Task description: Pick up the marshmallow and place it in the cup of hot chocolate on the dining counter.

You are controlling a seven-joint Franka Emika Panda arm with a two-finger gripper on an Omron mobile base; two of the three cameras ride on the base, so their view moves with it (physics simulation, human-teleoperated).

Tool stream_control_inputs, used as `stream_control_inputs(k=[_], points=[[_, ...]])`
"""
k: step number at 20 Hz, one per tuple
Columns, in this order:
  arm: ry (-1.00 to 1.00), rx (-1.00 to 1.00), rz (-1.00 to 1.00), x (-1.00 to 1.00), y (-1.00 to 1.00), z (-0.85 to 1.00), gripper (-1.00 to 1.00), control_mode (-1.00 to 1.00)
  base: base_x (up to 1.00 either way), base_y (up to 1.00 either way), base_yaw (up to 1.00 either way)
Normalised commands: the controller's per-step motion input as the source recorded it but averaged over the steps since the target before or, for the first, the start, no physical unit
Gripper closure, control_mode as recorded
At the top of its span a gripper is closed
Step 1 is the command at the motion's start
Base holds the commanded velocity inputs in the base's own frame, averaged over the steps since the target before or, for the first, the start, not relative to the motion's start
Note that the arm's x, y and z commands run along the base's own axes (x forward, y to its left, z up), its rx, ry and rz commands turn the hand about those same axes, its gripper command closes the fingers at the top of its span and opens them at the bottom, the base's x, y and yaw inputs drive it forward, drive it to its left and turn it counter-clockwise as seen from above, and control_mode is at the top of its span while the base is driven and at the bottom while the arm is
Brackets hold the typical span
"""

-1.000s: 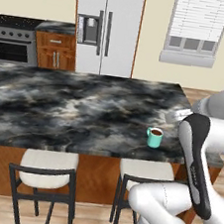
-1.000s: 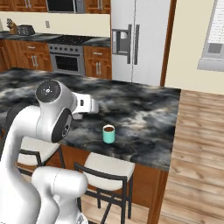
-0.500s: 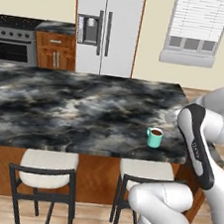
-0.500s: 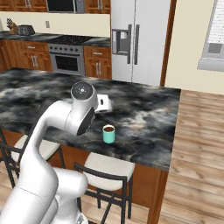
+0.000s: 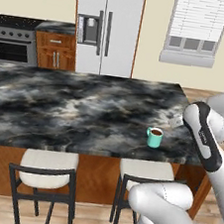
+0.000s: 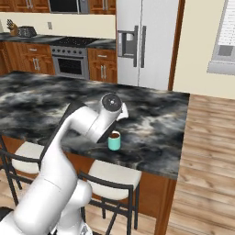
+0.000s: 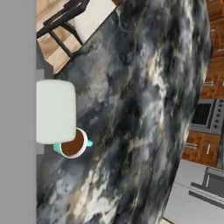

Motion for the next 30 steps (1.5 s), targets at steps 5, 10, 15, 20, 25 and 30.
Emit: stream_control_inputs(k=[5,10,15,20,25,30], points=[[0.0,0.0,0.33,0.37,-0.21,-0.18,1.0,-1.0,0.0,0.0,0.0],[0.07,0.0,0.4,0.35,-0.07,-0.11,1.0,-1.0,0.0,0.0,0.0],[0.22,0.0,0.35,0.23,0.0,-0.07,1.0,-1.0,0.0,0.0,0.0],[0.13,-0.01,0.25,0.26,0.01,-0.08,1.0,-1.0,0.0,0.0,0.0],[0.0,0.0,0.15,0.02,-0.01,-0.15,1.0,-1.0,0.0,0.0,0.0],[-0.03,0.0,0.05,0.0,0.0,-0.19,1.0,-1.0,0.0,0.0,0.0]])
